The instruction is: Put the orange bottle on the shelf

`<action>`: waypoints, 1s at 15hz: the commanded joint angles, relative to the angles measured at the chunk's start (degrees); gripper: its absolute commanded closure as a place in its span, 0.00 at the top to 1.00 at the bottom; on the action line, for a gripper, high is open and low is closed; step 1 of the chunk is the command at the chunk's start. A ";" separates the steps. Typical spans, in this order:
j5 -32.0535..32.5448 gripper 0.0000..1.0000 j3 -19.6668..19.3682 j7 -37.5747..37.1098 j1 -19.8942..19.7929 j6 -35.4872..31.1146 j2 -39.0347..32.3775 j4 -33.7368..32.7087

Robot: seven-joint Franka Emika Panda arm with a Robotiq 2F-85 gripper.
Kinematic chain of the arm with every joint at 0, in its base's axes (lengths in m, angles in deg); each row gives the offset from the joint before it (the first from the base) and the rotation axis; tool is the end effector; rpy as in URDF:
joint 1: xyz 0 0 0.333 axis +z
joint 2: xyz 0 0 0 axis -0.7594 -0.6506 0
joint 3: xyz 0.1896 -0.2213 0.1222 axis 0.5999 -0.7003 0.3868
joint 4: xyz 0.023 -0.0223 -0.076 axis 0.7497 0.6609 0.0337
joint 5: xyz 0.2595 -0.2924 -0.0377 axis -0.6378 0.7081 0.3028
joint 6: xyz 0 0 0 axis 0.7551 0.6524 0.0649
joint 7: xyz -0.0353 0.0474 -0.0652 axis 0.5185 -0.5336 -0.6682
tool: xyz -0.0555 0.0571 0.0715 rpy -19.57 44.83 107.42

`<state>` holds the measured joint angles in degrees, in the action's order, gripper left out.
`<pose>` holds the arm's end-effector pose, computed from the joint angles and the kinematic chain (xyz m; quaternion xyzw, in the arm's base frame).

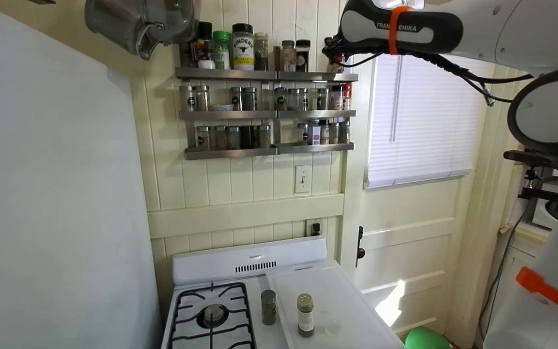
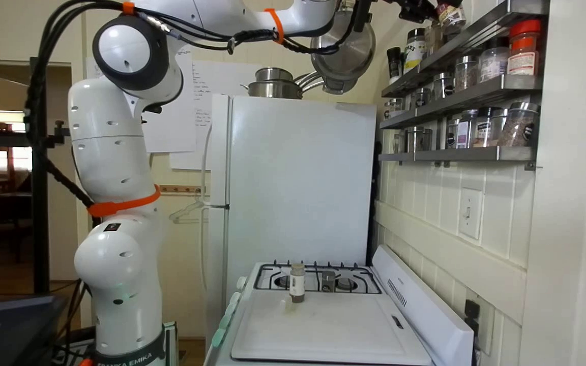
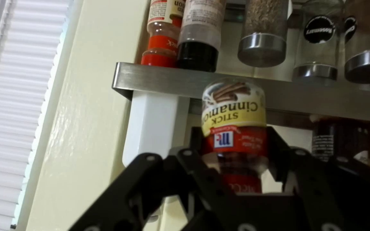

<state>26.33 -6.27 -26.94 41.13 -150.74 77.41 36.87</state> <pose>0.4673 -0.1247 0.9072 0.8345 -0.1682 0.4847 0.2009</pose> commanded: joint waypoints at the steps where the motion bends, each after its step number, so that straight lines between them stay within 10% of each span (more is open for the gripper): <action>1: -2.87 0.24 -0.73 2.48 0.18 4.42 -2.79 -5.42; 15: -3.31 0.24 -1.57 4.29 -0.02 8.92 -9.48 -14.91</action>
<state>24.50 -7.59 -24.38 41.15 -143.15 70.77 26.02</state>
